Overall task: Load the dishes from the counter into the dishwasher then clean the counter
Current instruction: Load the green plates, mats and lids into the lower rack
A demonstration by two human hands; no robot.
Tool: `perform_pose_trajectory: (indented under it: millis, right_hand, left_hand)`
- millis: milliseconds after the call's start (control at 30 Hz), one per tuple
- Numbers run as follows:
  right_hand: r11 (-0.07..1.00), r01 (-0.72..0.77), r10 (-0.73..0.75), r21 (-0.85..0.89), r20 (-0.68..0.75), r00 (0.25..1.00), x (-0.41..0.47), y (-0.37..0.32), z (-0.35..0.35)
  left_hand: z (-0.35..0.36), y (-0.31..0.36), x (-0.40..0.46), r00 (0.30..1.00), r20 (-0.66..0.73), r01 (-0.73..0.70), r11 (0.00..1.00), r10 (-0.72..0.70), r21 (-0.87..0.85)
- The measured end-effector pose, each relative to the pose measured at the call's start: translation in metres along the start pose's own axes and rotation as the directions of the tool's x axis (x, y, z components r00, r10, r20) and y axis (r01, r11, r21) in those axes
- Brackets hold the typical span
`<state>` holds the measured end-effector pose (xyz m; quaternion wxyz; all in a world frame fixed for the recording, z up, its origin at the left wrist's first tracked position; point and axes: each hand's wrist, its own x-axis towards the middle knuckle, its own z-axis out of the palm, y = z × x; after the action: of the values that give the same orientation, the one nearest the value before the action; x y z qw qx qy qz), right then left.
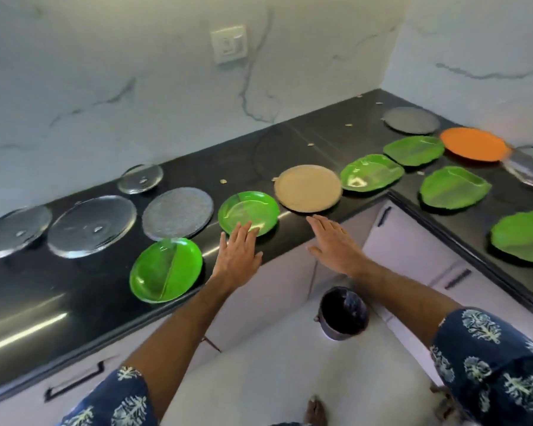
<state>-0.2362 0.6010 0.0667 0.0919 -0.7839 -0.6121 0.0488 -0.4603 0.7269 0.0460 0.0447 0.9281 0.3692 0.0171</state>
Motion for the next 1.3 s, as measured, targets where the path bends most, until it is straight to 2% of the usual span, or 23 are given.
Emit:
perform_pose_trajectory:
  millis: [200, 333, 433, 533, 600, 733, 833, 967, 1100, 1167, 1300]
  right_hand:
    - [0.963, 0.269, -0.269, 0.006, 0.03, 0.963, 0.073, -0.074, 0.034]
    - [0.916, 0.382, -0.391, 0.126, 0.06, 0.918, 0.099, -0.131, 0.061]
    - [0.91, 0.273, -0.336, 0.311, 0.173, 0.926, 0.111, -0.171, 0.081]
    - [0.903, 0.069, -0.214, 0.423, 0.305, 0.928, 0.121, -0.205, 0.098]
    - [0.868, -0.08, -0.122, 0.49, 0.367, 0.922, 0.128, -0.225, 0.105]
    - [0.755, -0.317, 0.026, 0.574, 0.457, 0.889, 0.136, -0.244, 0.12]
    - [0.618, -0.459, 0.118, 0.639, 0.501, 0.857, 0.132, -0.247, 0.125]
    - [0.367, -0.585, 0.206, 0.723, 0.55, 0.809, 0.123, -0.237, 0.118]
    - [0.122, -0.607, 0.204, 0.785, 0.579, 0.79, 0.091, -0.205, 0.102]
    - [0.048, -0.592, 0.215, 0.805, 0.57, 0.793, 0.063, -0.186, 0.095]
    - [-0.117, -0.541, 0.342, 0.833, 0.545, 0.766, -0.01, -0.145, 0.076]
  left_hand:
    - [0.006, -0.092, -0.035, 0.964, 0.009, 0.266, 0.964, -0.266, -0.011]
    - [0.008, -0.154, -0.057, 0.894, 0.027, 0.448, 0.891, -0.447, -0.074]
    - [0.009, -0.195, -0.07, 0.818, 0.052, 0.574, 0.811, -0.572, -0.112]
    - [0.013, -0.228, -0.079, 0.757, 0.098, 0.653, 0.746, -0.646, -0.13]
    - [0.017, -0.248, -0.081, 0.738, 0.151, 0.674, 0.711, -0.657, -0.201]
    - [0.027, -0.274, -0.074, 0.781, 0.235, 0.619, 0.666, -0.579, -0.415]
    - [0.029, -0.28, -0.066, 0.818, 0.212, 0.566, 0.684, -0.535, -0.459]
    - [0.024, -0.268, -0.054, 0.851, 0.181, 0.489, 0.617, -0.493, -0.616]
    - [0.025, -0.231, -0.04, 0.936, 0.173, 0.318, 0.527, -0.306, -0.788]
    - [0.026, -0.202, -0.03, 0.968, 0.165, 0.24, 0.497, -0.19, -0.834]
    - [0.023, -0.129, -0.014, 0.987, 0.127, 0.055, 0.523, 0.102, -0.851]
